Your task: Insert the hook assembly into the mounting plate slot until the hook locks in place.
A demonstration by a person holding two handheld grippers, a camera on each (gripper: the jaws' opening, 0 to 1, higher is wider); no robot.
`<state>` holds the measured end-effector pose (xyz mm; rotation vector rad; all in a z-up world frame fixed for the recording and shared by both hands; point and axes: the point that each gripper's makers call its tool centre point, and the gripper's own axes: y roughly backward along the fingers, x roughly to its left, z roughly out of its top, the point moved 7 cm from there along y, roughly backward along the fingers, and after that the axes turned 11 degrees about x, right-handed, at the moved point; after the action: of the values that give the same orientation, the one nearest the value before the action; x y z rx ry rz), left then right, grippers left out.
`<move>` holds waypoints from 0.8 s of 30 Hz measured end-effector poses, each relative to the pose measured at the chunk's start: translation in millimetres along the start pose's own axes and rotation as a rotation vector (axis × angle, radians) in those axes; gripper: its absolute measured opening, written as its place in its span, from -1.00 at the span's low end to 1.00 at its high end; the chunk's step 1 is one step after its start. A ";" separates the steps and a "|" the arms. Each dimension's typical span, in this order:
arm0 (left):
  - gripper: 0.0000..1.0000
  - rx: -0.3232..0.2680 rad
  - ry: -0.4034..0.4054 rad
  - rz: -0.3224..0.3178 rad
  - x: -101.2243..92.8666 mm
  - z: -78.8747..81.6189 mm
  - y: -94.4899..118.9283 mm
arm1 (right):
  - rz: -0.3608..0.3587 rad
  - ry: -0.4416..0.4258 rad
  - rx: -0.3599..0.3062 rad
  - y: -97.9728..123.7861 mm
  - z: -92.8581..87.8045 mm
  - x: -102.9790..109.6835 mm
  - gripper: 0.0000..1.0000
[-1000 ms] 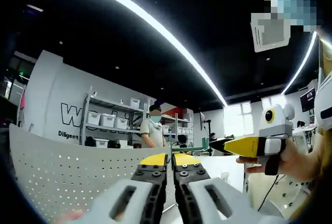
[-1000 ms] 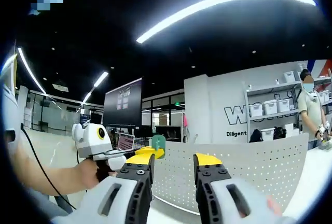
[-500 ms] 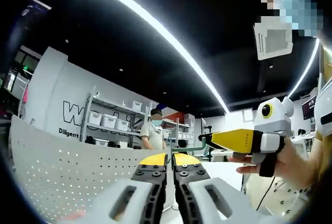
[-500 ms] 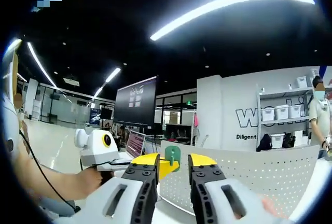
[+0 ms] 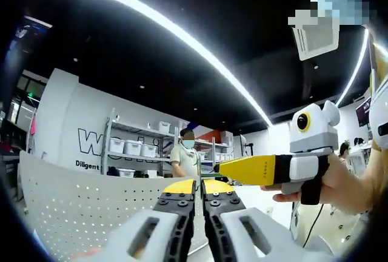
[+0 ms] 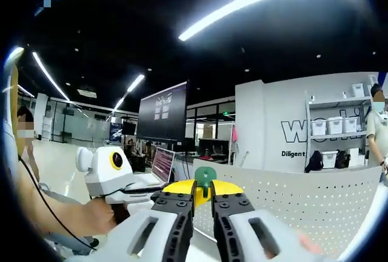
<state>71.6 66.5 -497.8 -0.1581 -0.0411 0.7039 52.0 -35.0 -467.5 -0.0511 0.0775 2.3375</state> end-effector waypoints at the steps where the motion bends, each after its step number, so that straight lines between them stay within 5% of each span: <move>1: -0.93 -0.006 0.000 0.000 0.0 0.5 -0.1 | -0.002 -0.004 0.003 -0.9 -0.7 -1.2 -0.87; 24: -0.91 -0.001 -0.051 0.032 -0.4 0.7 -2.4 | 0.045 -0.108 -0.029 -12.6 -8.9 -8.8 -0.98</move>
<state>72.8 64.5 -496.8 -0.1420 -0.0882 0.7394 67.3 -33.3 -476.3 0.0636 -0.0094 2.3821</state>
